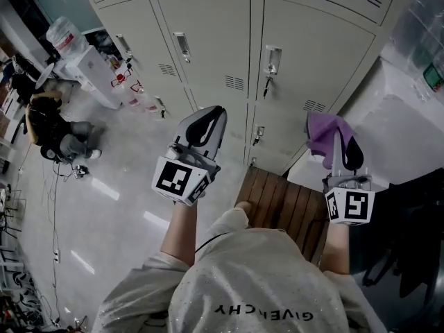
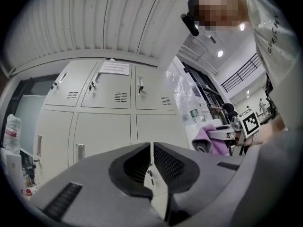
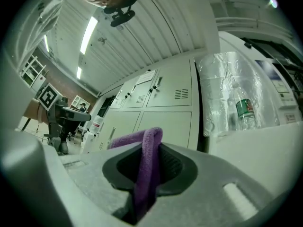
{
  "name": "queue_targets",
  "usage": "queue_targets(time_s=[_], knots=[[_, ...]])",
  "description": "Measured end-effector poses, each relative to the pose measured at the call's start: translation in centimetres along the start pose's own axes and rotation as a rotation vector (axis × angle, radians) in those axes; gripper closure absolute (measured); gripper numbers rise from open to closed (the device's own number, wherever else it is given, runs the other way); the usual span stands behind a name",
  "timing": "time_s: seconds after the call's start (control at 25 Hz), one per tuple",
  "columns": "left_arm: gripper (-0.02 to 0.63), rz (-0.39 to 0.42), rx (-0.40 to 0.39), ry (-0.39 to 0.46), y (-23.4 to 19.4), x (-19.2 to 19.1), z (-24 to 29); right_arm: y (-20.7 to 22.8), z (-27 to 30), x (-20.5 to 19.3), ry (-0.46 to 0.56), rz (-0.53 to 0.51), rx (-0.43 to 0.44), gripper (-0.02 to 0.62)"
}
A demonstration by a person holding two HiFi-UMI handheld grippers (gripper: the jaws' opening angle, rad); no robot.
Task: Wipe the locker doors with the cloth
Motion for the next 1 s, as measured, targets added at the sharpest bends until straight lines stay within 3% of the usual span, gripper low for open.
queue_targets(time_s=[0.72, 1.0], knots=[[0.588, 0.016, 0.0, 0.005, 0.9, 0.2, -0.9, -0.2, -3.1, -0.9, -0.025, 0.065, 0.007, 0.541], [0.607, 0.051, -0.014, -0.043, 0.7, -0.6, -1.9, -1.1, -4.1, -1.4, -0.042, 0.052, 0.039, 0.541]])
Point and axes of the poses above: the fingertips, and each gripper's own axes: z forward along the fingers, y to its right, x out of its top, the point moved 9 cm from there along -z, backward along the fingers, and after that the axes turned 7 degrees about -z, right-handed, at the moved point
